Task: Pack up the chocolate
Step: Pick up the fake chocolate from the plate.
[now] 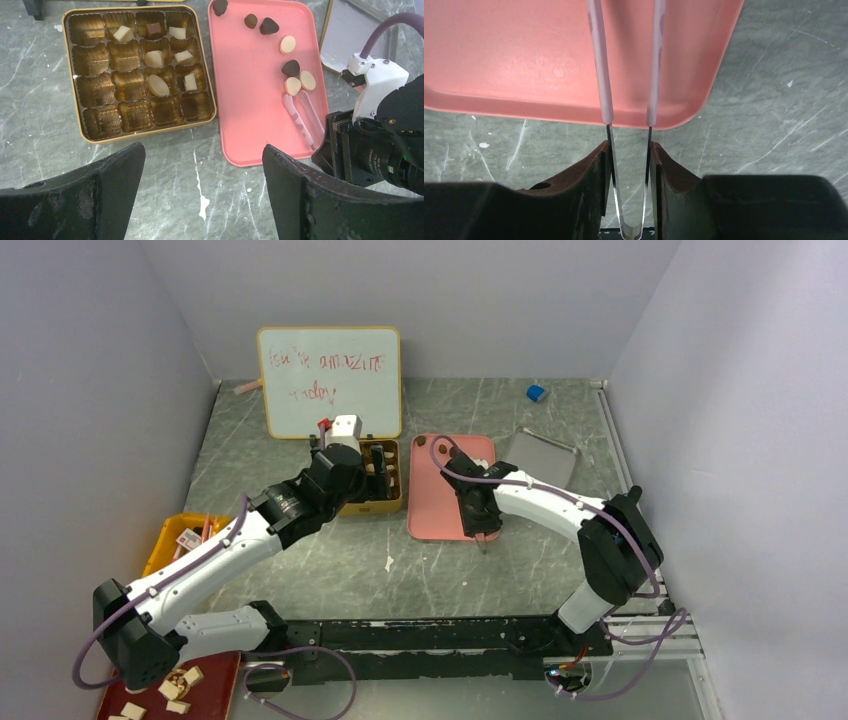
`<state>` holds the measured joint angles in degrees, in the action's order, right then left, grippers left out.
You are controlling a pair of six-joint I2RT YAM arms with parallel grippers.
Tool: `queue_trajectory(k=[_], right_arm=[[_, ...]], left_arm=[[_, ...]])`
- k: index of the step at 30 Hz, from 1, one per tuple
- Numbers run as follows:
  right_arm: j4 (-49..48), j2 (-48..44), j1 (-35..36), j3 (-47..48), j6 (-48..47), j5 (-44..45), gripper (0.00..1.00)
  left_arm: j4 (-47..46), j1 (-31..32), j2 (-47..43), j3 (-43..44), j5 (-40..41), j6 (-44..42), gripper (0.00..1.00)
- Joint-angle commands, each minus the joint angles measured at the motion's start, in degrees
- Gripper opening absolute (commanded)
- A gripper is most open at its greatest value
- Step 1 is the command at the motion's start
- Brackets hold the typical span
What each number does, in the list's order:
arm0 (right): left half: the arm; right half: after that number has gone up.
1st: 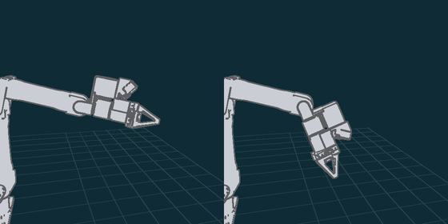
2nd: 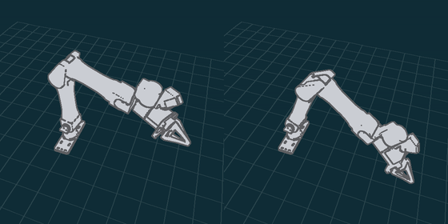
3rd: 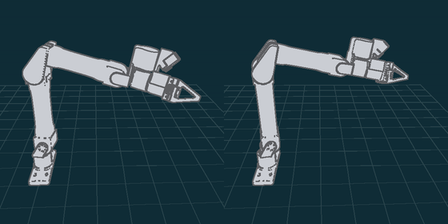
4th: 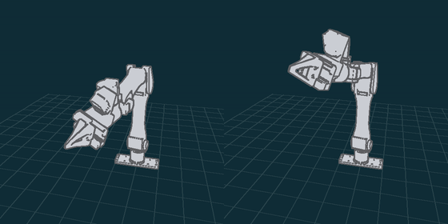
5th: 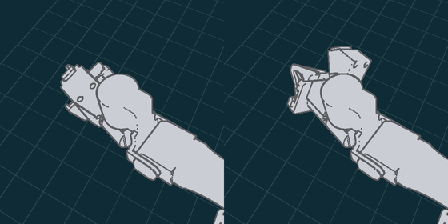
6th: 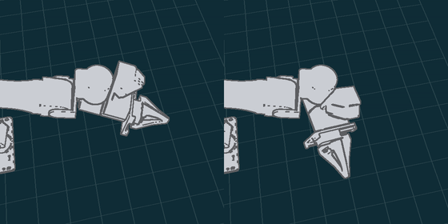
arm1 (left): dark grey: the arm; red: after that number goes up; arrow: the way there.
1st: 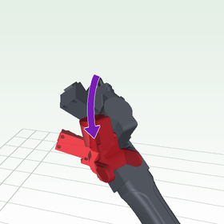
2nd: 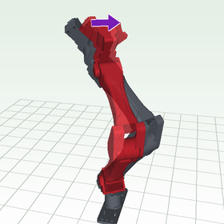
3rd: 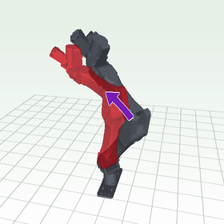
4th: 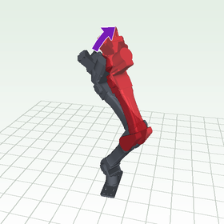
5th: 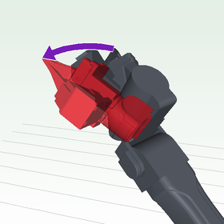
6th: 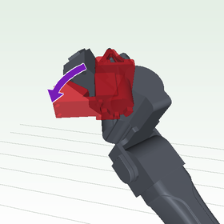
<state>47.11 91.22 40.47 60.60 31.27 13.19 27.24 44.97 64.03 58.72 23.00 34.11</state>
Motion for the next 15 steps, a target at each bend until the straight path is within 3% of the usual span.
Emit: queue_trajectory(k=[1,15], right_arm=[[-2.0,0.9,-1.0,2.6,-1.3,1.0,0.36],[-5.0,5.7,-4.2,5.0,-4.4,0.2,0.36]], left_arm=[[-1.3,0.0,0.6,1.4,1.2,-0.9,0.92],[-1.3,-0.1,1.8,2.6,1.8,-1.5,0.92]])
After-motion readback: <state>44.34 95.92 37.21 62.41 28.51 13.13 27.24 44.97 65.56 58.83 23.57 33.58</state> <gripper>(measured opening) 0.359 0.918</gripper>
